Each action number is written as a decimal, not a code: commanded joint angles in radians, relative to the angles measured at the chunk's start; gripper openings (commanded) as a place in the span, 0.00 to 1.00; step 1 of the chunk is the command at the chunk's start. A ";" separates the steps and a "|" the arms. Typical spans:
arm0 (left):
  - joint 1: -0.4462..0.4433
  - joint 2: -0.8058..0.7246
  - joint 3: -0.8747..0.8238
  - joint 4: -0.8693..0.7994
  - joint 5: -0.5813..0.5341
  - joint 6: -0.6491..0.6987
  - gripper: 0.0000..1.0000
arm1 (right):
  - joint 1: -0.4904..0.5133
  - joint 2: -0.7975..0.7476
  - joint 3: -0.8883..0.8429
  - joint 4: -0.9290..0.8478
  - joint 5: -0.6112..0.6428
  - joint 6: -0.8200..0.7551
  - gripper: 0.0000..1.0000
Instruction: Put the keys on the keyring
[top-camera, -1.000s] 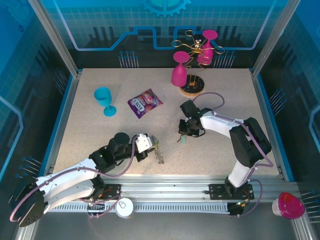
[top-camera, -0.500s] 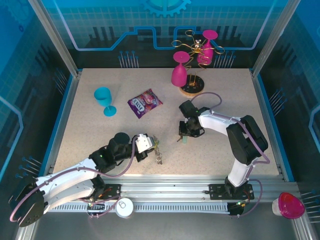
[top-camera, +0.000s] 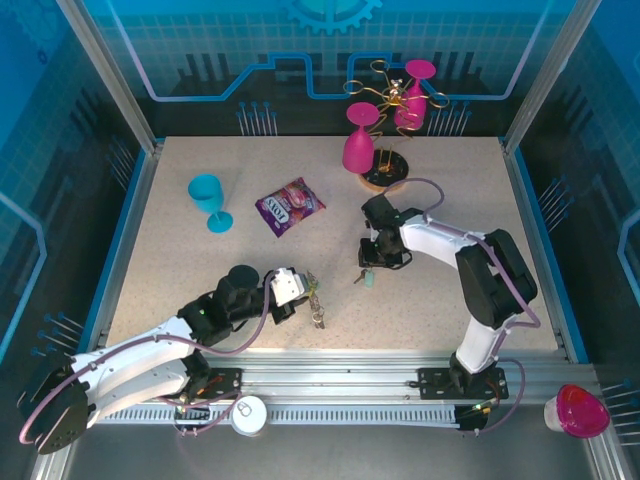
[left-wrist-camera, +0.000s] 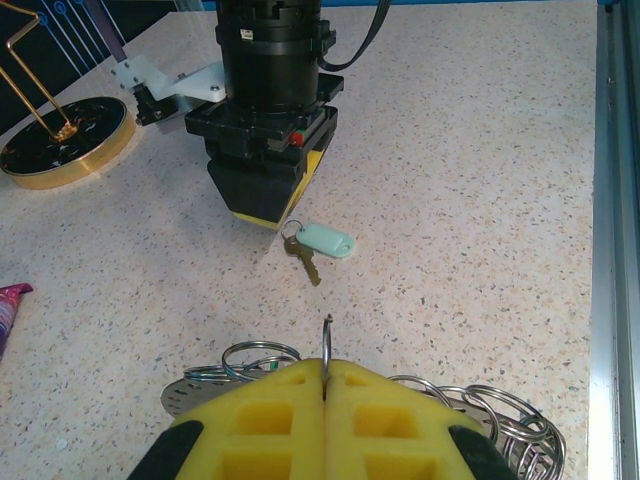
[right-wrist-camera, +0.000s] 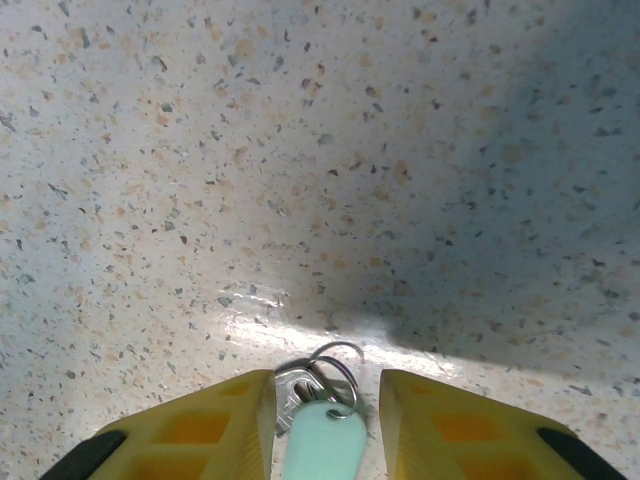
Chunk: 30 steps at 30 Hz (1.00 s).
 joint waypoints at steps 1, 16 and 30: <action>-0.005 -0.021 0.020 0.004 0.020 0.021 0.00 | -0.009 0.038 0.038 -0.037 -0.027 -0.025 0.33; -0.005 -0.021 0.020 0.001 0.019 0.022 0.00 | -0.007 0.067 0.052 -0.060 -0.034 -0.037 0.23; -0.005 -0.027 0.020 0.001 0.009 0.024 0.00 | 0.011 -0.056 0.048 -0.037 -0.044 -0.164 0.00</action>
